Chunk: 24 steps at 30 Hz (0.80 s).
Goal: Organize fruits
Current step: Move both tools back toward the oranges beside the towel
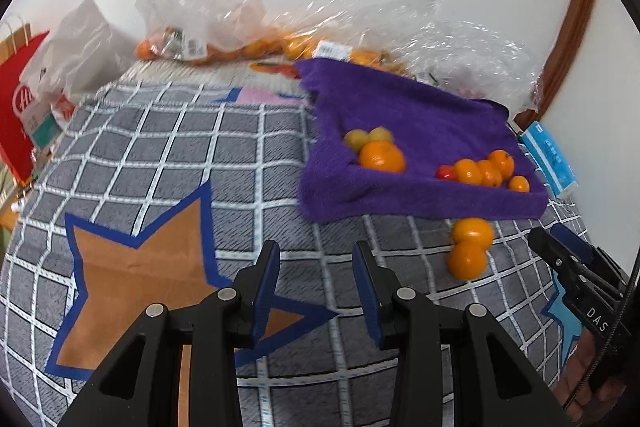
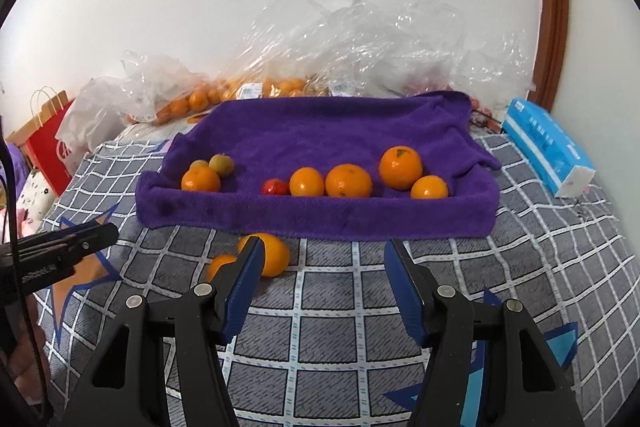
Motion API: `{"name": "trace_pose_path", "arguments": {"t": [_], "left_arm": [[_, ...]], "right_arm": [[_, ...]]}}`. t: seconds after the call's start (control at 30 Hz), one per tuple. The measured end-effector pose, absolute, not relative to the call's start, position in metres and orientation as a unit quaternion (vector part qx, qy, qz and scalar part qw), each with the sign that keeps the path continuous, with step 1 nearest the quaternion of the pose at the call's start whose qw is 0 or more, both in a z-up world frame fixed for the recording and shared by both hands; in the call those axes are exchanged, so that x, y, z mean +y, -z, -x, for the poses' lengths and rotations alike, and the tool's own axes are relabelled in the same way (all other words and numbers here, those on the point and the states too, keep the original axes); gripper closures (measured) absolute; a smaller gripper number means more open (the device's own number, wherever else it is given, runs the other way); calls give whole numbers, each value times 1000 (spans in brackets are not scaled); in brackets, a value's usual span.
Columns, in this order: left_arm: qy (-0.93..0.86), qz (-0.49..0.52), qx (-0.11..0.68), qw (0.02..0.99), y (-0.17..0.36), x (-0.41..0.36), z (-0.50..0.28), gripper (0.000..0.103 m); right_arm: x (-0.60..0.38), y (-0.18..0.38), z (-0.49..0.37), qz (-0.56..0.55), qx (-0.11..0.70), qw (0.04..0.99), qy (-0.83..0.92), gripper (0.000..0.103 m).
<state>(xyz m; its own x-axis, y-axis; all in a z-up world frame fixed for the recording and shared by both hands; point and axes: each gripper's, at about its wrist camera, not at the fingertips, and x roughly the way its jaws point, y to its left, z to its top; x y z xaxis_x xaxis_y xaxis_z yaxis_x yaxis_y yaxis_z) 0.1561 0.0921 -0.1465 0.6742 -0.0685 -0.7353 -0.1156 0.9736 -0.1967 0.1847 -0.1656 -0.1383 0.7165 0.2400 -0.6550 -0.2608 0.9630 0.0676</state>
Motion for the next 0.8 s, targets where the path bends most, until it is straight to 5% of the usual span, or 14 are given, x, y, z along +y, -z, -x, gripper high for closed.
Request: {"name": "trace_pose_path", "arguments": {"t": [0.53,0.8], "left_arm": [[-18,141,416,898,166,109,-162,65],[-5,140,399,906,167,109,-161,59]], "right_arm": [[-139,165,-208,5,394,901,-183,58],[-130,167,-229,-26,419,882,-216,58]]}}
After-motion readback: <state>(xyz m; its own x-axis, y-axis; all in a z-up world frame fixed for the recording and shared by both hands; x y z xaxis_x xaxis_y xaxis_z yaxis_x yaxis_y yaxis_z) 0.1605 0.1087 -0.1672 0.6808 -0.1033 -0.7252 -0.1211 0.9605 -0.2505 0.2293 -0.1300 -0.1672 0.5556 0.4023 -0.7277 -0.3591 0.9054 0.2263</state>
